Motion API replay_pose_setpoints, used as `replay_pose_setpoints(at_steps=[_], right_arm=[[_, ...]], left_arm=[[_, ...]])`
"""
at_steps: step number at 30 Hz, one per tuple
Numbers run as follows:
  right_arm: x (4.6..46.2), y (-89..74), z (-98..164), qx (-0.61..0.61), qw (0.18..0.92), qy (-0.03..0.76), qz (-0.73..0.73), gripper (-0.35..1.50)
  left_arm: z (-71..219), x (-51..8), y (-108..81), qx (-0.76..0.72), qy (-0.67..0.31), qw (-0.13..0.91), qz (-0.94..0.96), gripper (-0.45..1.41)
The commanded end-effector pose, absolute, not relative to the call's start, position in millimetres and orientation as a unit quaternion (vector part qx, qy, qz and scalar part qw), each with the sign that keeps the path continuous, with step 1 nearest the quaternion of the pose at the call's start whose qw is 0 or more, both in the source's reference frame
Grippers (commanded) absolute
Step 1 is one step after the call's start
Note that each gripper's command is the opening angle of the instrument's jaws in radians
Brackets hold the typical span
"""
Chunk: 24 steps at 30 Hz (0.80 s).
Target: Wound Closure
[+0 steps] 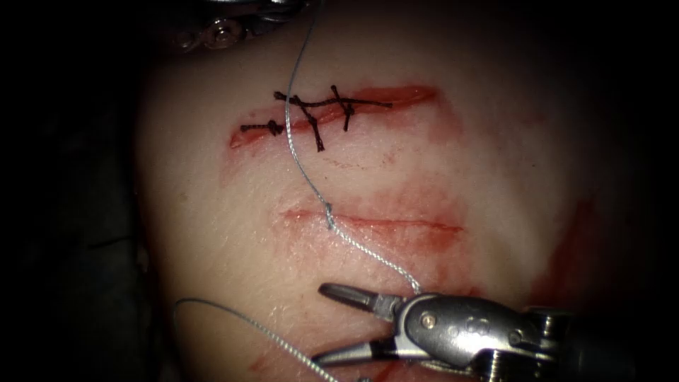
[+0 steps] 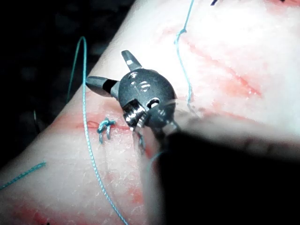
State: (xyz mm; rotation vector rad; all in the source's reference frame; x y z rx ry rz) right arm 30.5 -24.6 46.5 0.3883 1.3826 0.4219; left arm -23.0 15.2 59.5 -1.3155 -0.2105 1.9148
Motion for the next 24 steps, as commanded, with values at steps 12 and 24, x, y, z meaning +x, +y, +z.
replay_pose_setpoints(at_steps=[12, 24], right_arm=[[32.2, -16.6, 45.9, 0.137, 0.672, 0.604, 0.406, -0.35], [39.4, -14.0, 52.9, 0.132, 0.621, 0.572, 0.519, -0.35]], left_arm=[[58.0, -24.9, 10.6, -0.632, -0.214, 0.420, 0.615, -0.45], [52.6, -23.4, 9.7, -0.644, -0.220, 0.404, 0.611, -0.45]])
